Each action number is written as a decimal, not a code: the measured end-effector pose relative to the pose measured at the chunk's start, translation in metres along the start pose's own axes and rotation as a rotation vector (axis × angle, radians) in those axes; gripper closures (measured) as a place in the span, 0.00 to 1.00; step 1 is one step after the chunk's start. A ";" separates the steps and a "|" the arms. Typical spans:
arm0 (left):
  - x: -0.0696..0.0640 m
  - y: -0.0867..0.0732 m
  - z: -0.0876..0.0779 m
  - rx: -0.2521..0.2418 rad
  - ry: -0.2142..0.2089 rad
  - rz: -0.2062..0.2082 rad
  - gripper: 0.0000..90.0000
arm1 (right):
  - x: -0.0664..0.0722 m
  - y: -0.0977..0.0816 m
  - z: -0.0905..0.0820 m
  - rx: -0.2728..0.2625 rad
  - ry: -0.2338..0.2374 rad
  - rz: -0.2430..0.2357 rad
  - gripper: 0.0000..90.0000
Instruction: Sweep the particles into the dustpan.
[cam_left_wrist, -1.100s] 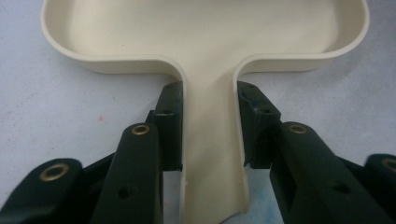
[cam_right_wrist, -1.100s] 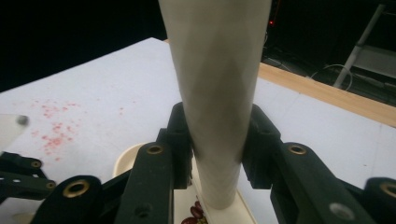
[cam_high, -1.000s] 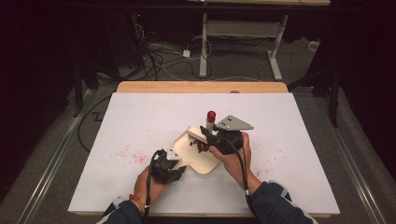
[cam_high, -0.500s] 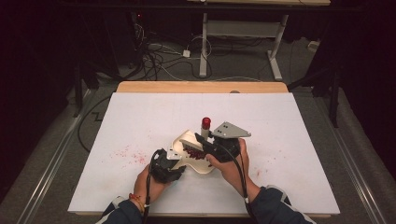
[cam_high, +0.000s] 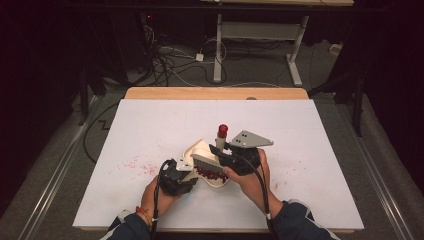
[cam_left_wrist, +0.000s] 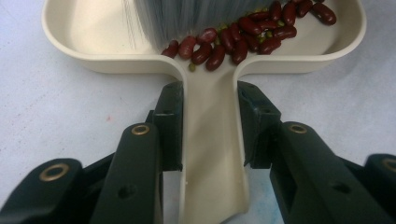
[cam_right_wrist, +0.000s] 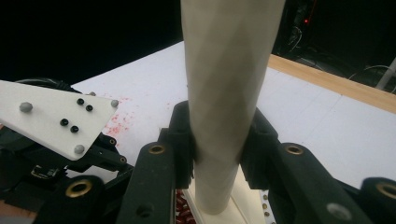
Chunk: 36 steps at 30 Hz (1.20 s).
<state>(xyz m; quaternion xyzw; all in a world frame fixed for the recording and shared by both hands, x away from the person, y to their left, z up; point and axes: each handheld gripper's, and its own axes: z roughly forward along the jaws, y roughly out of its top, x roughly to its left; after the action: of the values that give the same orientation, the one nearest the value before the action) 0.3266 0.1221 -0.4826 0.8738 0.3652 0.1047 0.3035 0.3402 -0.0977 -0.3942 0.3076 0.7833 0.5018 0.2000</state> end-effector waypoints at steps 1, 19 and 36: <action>0.000 0.000 0.000 0.000 0.000 0.000 0.70 | -0.001 0.001 -0.001 0.000 0.005 0.005 0.78; 0.005 -0.006 -0.004 0.007 -0.020 0.005 0.70 | -0.030 0.021 -0.040 -0.080 -0.001 0.041 0.78; 0.003 -0.022 -0.017 0.031 -0.049 0.043 0.70 | -0.073 0.002 -0.070 -0.054 -0.157 0.031 0.78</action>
<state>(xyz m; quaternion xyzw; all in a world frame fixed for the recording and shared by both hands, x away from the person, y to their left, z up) 0.3092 0.1445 -0.4825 0.8884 0.3402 0.0841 0.2966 0.3506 -0.1928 -0.3628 0.3526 0.7465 0.5000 0.2614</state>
